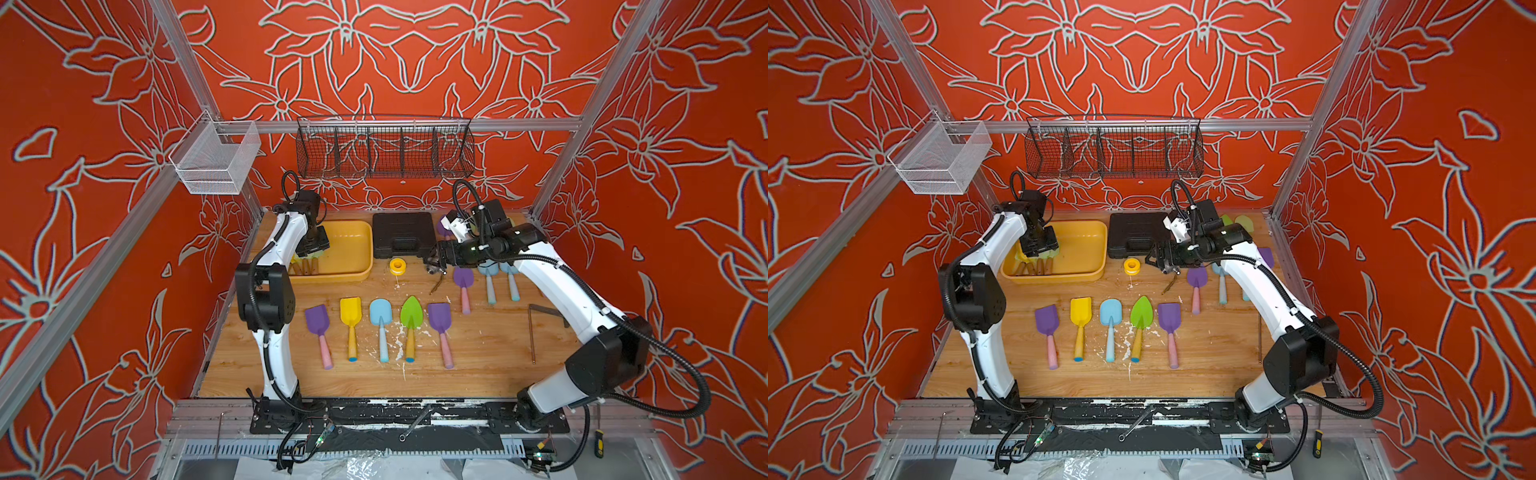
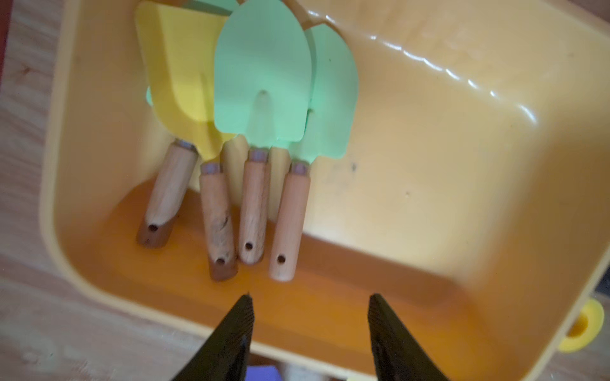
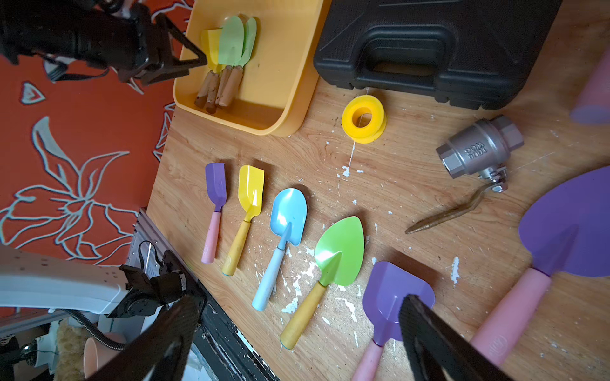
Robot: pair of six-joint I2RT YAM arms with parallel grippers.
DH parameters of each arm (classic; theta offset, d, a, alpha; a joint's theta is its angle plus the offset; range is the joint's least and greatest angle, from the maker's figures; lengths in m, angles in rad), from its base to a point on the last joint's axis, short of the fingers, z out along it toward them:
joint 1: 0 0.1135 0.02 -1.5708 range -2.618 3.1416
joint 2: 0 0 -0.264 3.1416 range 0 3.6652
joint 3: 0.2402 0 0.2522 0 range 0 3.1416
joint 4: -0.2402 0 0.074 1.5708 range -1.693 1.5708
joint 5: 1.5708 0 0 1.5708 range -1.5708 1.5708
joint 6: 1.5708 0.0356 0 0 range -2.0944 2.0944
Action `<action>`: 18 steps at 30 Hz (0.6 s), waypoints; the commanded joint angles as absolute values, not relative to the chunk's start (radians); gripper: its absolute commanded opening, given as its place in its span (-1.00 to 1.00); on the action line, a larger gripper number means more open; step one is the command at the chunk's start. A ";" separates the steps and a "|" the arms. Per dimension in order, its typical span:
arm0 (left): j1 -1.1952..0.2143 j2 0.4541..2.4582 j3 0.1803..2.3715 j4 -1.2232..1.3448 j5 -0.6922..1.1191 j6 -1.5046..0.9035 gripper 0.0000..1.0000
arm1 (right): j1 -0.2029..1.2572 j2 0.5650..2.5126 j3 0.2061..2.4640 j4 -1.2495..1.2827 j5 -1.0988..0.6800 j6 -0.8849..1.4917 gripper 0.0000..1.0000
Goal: Take the shovel out of the storage box
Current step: Pick up the shovel from the storage box.
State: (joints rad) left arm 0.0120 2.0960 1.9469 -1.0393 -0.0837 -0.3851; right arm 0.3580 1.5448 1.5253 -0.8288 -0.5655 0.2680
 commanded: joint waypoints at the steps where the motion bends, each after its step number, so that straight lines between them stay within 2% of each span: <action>1: 0.026 2.205 2.054 -1.084 -0.064 -0.386 0.06 | 0.349 1.550 1.554 -0.856 -0.578 0.264 0.95; 7: 0.042 2.358 2.186 -1.147 -0.069 -0.397 0.00 | 0.349 1.529 1.536 -0.862 -0.569 0.274 0.95; 18: 0.065 2.408 2.135 -1.114 -0.039 -0.360 -0.10 | 0.350 1.518 1.514 -0.856 -0.541 0.297 0.95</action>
State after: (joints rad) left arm 0.0605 2.3856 2.1521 -1.0966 -0.0628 -0.3779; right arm 0.3542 1.5383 1.5242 -0.8345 -0.5564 0.2867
